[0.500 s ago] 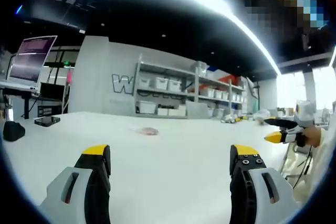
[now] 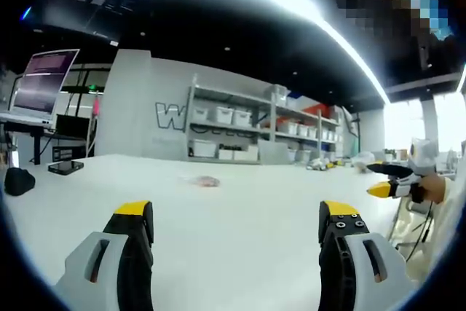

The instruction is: Open the resealable bag by pulling the two sides of the seal apart until the entire bag opening is separated and visibly accessible.

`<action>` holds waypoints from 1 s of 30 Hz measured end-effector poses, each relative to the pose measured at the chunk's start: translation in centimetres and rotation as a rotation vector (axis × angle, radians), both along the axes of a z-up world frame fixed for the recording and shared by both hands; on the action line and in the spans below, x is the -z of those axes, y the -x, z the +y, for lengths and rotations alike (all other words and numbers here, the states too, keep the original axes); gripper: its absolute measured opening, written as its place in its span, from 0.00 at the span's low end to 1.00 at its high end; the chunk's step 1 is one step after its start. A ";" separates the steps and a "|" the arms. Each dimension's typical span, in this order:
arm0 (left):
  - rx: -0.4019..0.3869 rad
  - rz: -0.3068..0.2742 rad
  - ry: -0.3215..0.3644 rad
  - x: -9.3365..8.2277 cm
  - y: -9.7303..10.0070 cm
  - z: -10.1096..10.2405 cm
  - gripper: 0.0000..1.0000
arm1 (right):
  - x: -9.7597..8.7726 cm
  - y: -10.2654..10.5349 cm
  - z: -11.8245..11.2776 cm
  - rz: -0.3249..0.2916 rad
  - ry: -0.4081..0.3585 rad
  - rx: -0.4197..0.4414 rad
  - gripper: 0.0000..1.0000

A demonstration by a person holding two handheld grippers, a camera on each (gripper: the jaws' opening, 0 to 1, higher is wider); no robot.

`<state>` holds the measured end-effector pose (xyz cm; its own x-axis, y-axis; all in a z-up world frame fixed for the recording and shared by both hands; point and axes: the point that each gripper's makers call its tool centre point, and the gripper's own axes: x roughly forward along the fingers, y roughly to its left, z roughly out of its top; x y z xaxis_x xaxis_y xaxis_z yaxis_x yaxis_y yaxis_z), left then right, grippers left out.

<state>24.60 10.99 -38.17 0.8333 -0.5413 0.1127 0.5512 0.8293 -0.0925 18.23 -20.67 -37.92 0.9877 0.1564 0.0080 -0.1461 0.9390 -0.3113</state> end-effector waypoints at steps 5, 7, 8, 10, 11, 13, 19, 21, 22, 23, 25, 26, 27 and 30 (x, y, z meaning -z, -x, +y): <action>0.000 -0.001 0.001 -0.1 0.0 0.0 0.92 | -0.1 0.0 -0.1 -0.003 0.001 0.004 0.83; -0.001 -0.001 0.000 -0.1 0.0 0.1 0.92 | -0.1 0.0 -0.1 -0.003 -0.001 0.003 0.83; -0.001 -0.002 0.000 -0.1 0.0 0.1 0.92 | -0.1 0.0 0.0 -0.003 -0.001 0.002 0.83; -0.001 -0.003 0.001 -0.2 0.0 0.1 0.92 | -0.1 0.0 0.1 -0.002 0.002 0.001 0.83; -0.001 -0.003 0.001 -0.2 0.0 0.1 0.92 | -0.1 0.0 0.1 -0.001 0.003 0.000 0.83; 0.001 -0.002 -0.001 -0.1 -0.1 0.0 0.92 | -0.1 0.0 0.1 -0.002 0.003 -0.001 0.83; 0.010 0.000 -0.008 -0.1 -0.1 -0.3 0.92 | 0.0 0.0 0.0 0.001 0.001 0.001 0.83; 0.011 -0.001 -0.007 -0.2 -0.2 -0.4 0.92 | 0.0 -0.1 0.0 0.001 -0.001 -0.001 0.83; 0.011 0.000 -0.008 -0.2 -0.2 -0.4 0.92 | 0.0 0.0 -0.1 0.001 -0.002 -0.001 0.83; 0.011 -0.001 -0.011 -0.2 -0.2 -0.4 0.92 | 0.0 0.0 -0.1 0.001 -0.001 -0.001 0.83; 0.012 0.001 -0.014 -0.1 -0.1 -0.5 0.92 | 0.0 0.0 -0.2 0.002 -0.001 0.000 0.83; 0.013 0.002 -0.015 -0.1 -0.1 -0.5 0.92 | 0.1 0.0 -0.2 0.003 -0.003 0.000 0.83; 0.014 0.002 -0.016 0.0 -0.1 -0.5 0.92 | 0.1 0.0 -0.2 0.004 -0.003 0.001 0.83; 0.012 0.003 -0.019 0.1 -0.1 -0.5 0.92 | 0.2 0.0 -0.2 0.006 -0.002 0.002 0.83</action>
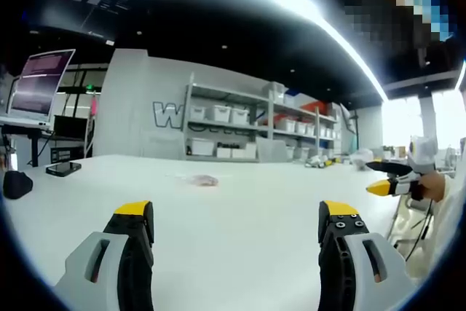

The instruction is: Open the resealable bag by pulling the two sides of the seal apart until the entire bag opening is separated and visibly accessible.

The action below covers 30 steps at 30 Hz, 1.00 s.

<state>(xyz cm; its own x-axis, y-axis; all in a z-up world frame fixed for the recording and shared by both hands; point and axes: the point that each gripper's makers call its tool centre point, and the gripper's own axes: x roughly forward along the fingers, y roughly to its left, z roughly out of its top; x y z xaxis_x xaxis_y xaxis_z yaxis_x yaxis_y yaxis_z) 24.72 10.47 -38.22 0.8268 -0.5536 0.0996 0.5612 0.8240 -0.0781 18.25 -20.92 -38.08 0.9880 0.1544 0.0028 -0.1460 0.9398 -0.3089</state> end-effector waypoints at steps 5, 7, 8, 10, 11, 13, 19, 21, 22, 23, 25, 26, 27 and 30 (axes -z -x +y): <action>0.000 -0.001 0.001 -0.1 0.0 0.1 0.92 | 0.1 0.0 0.1 0.002 0.001 -0.002 0.83; -0.001 -0.001 0.001 0.0 0.0 0.1 0.92 | 0.1 -0.1 0.1 0.004 0.001 -0.001 0.83; -0.001 -0.001 0.001 0.0 0.0 0.1 0.92 | 0.1 -0.1 0.1 0.005 0.002 -0.001 0.83; -0.003 0.000 0.001 0.0 -0.1 0.2 0.92 | 0.1 -0.1 0.1 0.004 0.003 -0.001 0.83; -0.004 0.001 0.001 0.0 -0.1 0.2 0.92 | 0.1 -0.1 0.1 0.003 0.001 -0.001 0.83; -0.005 0.001 0.003 0.0 -0.1 0.3 0.92 | 0.1 -0.1 0.1 0.003 0.002 -0.001 0.83; -0.004 -0.002 0.001 0.0 -0.1 0.2 0.92 | 0.1 -0.1 0.1 0.004 0.003 -0.001 0.83; -0.003 -0.001 0.001 0.0 -0.1 0.2 0.92 | 0.2 -0.2 0.2 0.006 0.002 -0.002 0.83; -0.003 -0.001 0.001 0.0 -0.1 0.2 0.92 | 0.2 -0.2 0.1 0.009 0.003 -0.001 0.83; -0.002 0.000 0.000 0.0 -0.1 0.2 0.92 | 0.2 -0.2 -0.1 0.009 0.004 0.004 0.83; -0.001 0.000 -0.001 0.0 -0.1 0.1 0.91 | 0.2 -0.3 -0.2 0.007 0.001 0.006 0.83; -0.002 0.000 -0.001 0.0 -0.1 0.2 0.91 | 0.2 -0.3 -0.2 0.007 -0.001 0.005 0.83; -0.002 0.000 -0.001 0.0 -0.1 0.2 0.91 | 0.2 -0.3 -0.2 0.008 0.001 0.006 0.83; -0.003 0.001 -0.004 0.1 -0.2 0.3 0.91 | 0.1 -0.4 -0.1 0.009 0.002 0.005 0.83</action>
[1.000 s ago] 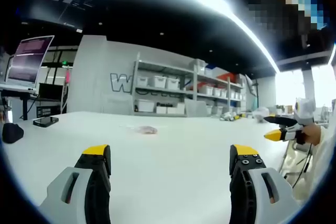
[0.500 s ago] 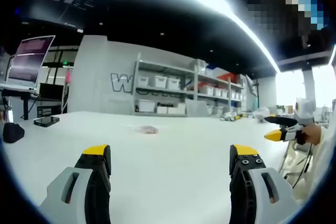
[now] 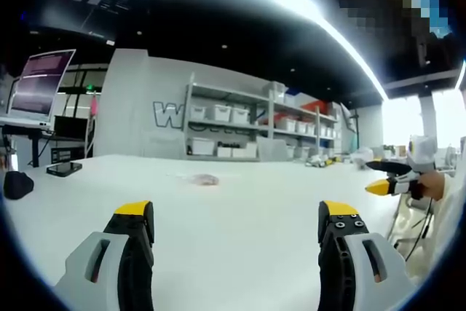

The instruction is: Open the resealable bag by pulling the two sides of the seal apart until the entire bag opening is separated and visibly accessible.

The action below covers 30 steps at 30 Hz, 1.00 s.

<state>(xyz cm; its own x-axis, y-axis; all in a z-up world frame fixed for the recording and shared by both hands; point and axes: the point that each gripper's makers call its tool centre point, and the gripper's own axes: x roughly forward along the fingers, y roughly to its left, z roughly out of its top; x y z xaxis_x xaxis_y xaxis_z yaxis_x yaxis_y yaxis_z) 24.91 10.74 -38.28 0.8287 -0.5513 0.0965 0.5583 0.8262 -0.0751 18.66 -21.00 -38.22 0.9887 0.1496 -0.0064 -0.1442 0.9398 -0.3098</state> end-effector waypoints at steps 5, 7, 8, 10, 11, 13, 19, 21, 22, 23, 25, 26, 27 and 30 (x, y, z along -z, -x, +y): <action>-0.003 0.001 -0.005 0.0 0.0 0.1 0.91 | -0.1 -0.1 0.0 -0.002 0.001 0.001 0.83; -0.002 0.004 -0.005 0.1 0.0 0.1 0.91 | -0.1 -0.2 0.0 0.000 0.002 0.001 0.83; -0.002 0.004 -0.004 0.1 -0.1 0.1 0.91 | -0.1 -0.2 0.0 0.001 0.005 0.001 0.83; -0.002 0.002 -0.003 0.1 -0.1 0.2 0.91 | -0.1 -0.3 0.1 0.003 0.008 -0.003 0.83; -0.002 0.001 -0.002 0.0 -0.1 0.1 0.91 | -0.2 -0.4 0.2 0.003 0.010 -0.005 0.83; -0.002 0.001 -0.001 0.0 -0.1 0.1 0.91 | -0.2 -0.5 0.3 0.003 0.014 -0.006 0.83; -0.002 0.005 0.001 0.2 -0.1 0.2 0.91 | -0.3 -0.8 0.6 0.003 0.024 -0.019 0.83; -0.004 0.005 0.000 0.3 -0.1 0.3 0.91 | -0.3 -1.0 0.8 0.000 0.032 -0.020 0.83; -0.004 0.006 0.002 0.3 -0.1 0.3 0.91 | -0.3 -1.1 0.8 -0.002 0.039 -0.019 0.83; -0.005 0.007 0.003 0.3 -0.2 0.3 0.91 | -0.3 -1.2 0.8 -0.001 0.045 -0.018 0.83; -0.005 0.008 0.003 0.3 -0.2 0.4 0.91 | -0.2 -1.4 0.8 0.001 0.049 -0.019 0.83; -0.005 0.006 0.002 0.3 -0.2 0.4 0.91 | -0.3 -1.5 0.8 0.001 0.048 -0.020 0.83; -0.006 0.005 0.002 0.2 -0.2 0.4 0.91 | -0.3 -1.6 0.9 -0.001 0.048 -0.021 0.83; -0.005 0.007 0.003 0.3 -0.2 0.4 0.91 | -0.5 -1.9 1.0 -0.008 0.050 -0.026 0.83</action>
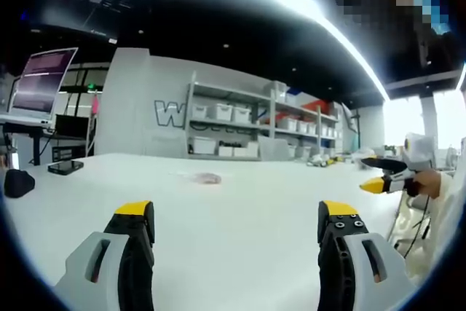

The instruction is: Open the resealable bag by pulling the two sides of the seal apart until the entire bag opening is separated and visibly accessible.

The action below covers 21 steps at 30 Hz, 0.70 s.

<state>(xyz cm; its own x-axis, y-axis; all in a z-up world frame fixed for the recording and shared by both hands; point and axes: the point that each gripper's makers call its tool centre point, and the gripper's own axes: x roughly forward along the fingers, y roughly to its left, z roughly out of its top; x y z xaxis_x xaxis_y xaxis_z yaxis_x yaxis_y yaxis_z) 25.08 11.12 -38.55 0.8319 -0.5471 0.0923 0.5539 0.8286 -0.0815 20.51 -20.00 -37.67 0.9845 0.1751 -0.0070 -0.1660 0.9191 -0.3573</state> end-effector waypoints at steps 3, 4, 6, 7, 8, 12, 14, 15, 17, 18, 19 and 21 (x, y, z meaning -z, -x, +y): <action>-0.001 0.000 0.000 0.0 0.0 0.0 0.91 | -0.4 -0.3 0.0 -0.020 0.018 0.003 0.83; -0.001 0.000 0.000 0.0 0.0 0.0 0.91 | -0.4 -0.4 0.0 -0.023 0.033 0.007 0.83; -0.002 0.000 0.000 0.0 0.0 0.1 0.91 | -0.4 -0.6 -0.1 -0.025 0.049 0.010 0.82; -0.002 0.000 0.000 0.0 0.0 0.1 0.91 | -0.5 -0.7 -0.1 -0.026 0.052 0.009 0.82; -0.002 0.001 0.000 0.0 0.0 0.0 0.91 | -0.5 -0.8 0.0 -0.028 0.051 0.005 0.82; 0.001 0.001 0.001 0.1 0.0 0.0 0.91 | -0.5 -1.2 0.1 -0.032 0.045 -0.002 0.82; 0.003 0.005 0.001 0.1 0.0 0.0 0.91 | -0.4 -1.4 0.2 -0.031 0.051 -0.001 0.82; 0.003 0.005 0.000 0.1 0.0 0.0 0.91 | -0.4 -1.5 0.1 -0.031 0.054 0.000 0.82; 0.001 0.002 -0.001 0.0 0.0 0.0 0.91 | -0.3 -1.5 0.1 -0.032 0.059 -0.002 0.82; 0.002 0.001 -0.001 0.0 0.0 0.0 0.91 | -0.3 -1.6 0.1 -0.031 0.059 -0.002 0.82; 0.001 0.001 -0.001 0.0 0.0 0.0 0.91 | -0.3 -1.6 0.1 -0.029 0.059 -0.003 0.82; -0.001 0.003 0.002 0.1 0.0 0.1 0.91 | -0.2 -1.7 0.0 -0.026 0.057 -0.004 0.82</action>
